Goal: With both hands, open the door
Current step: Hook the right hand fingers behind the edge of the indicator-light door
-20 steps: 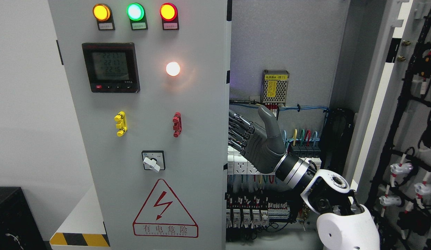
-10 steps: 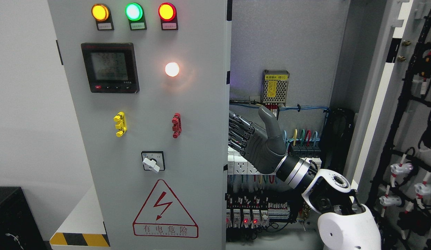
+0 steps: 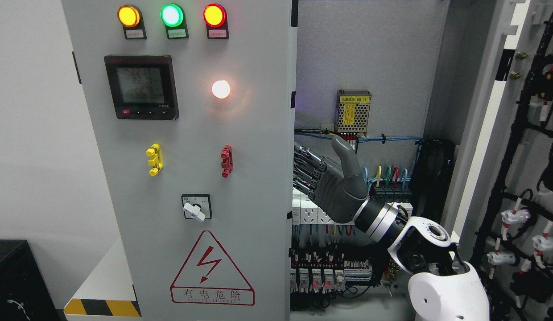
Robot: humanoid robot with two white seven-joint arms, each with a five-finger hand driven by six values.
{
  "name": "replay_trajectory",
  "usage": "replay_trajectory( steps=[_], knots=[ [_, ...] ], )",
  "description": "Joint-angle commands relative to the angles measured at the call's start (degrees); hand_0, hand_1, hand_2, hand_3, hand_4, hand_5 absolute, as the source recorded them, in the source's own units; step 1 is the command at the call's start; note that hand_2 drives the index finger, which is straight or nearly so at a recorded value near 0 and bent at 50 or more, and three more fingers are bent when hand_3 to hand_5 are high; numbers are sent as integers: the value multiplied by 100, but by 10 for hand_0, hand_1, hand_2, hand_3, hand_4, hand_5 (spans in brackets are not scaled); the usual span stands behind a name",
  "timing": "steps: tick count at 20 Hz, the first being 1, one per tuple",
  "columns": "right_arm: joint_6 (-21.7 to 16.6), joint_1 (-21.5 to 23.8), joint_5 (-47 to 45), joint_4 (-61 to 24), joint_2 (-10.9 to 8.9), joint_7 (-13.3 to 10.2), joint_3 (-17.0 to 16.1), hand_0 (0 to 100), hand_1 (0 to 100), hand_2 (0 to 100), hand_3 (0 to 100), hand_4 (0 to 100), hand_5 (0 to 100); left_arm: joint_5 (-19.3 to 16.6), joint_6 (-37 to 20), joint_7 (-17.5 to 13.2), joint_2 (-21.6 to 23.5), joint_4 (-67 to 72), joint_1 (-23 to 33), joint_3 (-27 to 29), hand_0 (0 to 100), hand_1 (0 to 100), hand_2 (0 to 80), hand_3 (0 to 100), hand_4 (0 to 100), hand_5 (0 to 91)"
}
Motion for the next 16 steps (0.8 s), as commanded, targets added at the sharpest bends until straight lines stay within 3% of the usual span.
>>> replay_trajectory(
  steps=[1, 9, 12, 16],
  knots=[
    [-5, -49, 5, 33, 1, -1, 2, 0, 0, 0, 0, 0, 0, 149, 0, 1, 6, 0, 3, 167, 0, 0, 0, 0, 0, 0],
    [-5, -41, 5, 34, 1, -1, 2, 0, 0, 0, 0, 0, 0, 141, 0, 1, 6, 0, 3, 167, 0, 0, 0, 0, 0, 0],
    [4, -23, 5, 25, 1, 226, 2, 0, 0, 0, 0, 0, 0, 149, 0, 1, -2, 0, 3, 167, 0, 0, 0, 0, 0, 0],
    [4, -23, -3, 16, 1, 262, 2, 0, 0, 0, 0, 0, 0, 149, 0, 1, 6, 0, 3, 167, 0, 0, 0, 0, 0, 0]
  ],
)
